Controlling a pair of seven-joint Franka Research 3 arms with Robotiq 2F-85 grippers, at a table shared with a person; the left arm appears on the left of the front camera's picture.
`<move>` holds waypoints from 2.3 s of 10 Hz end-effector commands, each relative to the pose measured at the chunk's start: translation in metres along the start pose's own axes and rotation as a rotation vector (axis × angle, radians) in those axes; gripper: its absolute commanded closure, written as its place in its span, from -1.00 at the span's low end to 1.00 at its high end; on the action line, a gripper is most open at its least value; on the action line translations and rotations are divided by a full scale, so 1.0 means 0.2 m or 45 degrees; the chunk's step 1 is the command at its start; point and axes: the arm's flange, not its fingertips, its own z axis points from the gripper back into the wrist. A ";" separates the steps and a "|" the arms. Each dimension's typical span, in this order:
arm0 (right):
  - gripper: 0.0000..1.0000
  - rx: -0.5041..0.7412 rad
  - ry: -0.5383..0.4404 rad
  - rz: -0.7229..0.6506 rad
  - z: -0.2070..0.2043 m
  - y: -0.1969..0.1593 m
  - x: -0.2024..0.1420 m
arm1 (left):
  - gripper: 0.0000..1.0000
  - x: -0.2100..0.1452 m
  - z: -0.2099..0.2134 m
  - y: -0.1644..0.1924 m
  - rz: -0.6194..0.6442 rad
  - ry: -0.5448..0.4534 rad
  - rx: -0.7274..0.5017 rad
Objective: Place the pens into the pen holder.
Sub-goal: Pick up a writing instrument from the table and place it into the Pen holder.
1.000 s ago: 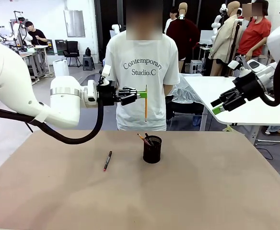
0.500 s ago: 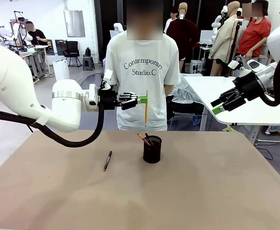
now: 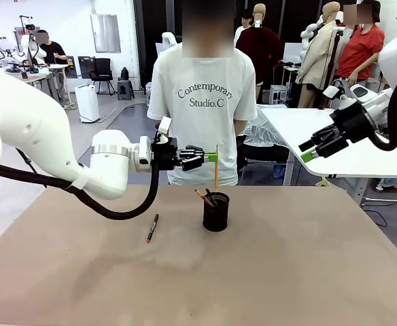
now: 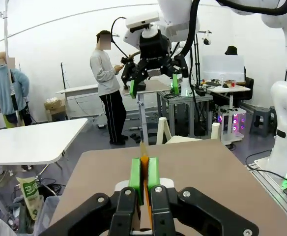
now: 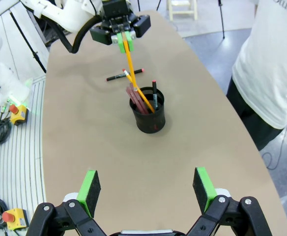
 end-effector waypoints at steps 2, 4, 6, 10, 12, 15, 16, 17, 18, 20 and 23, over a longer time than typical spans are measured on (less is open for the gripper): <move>-1.00 -0.002 -0.001 -0.007 0.00 0.00 0.01 | 1.00 -0.08 -0.03 0.08 -0.046 0.040 -0.005; -1.00 -0.002 -0.001 -0.007 0.00 0.00 0.01 | 0.87 -0.10 -0.03 0.09 -0.039 0.050 -0.002; -1.00 -0.002 -0.001 -0.007 0.00 0.00 0.01 | 0.09 -0.09 -0.03 0.07 -0.023 0.048 -0.016; -1.00 -0.002 -0.001 -0.007 0.00 0.00 0.01 | -1.00 -0.04 -0.02 0.03 -0.014 0.106 -0.003; -1.00 -0.002 -0.001 -0.007 0.00 0.00 0.01 | -1.00 -0.02 -0.01 0.02 -0.021 0.143 0.018; -1.00 -0.002 -0.001 -0.007 0.00 0.00 0.01 | -0.88 -0.05 -0.03 0.07 -0.037 0.098 0.016; -1.00 -0.002 -0.001 -0.007 0.00 0.00 0.01 | -0.88 -0.05 -0.03 0.07 -0.037 0.098 0.016; -1.00 -0.002 -0.001 -0.007 0.00 0.00 0.01 | -0.88 -0.05 -0.03 0.07 -0.037 0.098 0.016; -1.00 -0.002 -0.001 -0.007 0.00 0.00 0.01 | -0.88 -0.05 -0.03 0.07 -0.037 0.098 0.016; -1.00 -0.002 -0.001 -0.007 0.00 0.00 0.01 | -0.88 0.00 0.02 0.03 0.038 0.209 0.017; -1.00 -0.002 -0.001 -0.007 0.00 0.00 0.01 | -0.88 0.21 0.13 -0.10 -0.039 0.445 0.097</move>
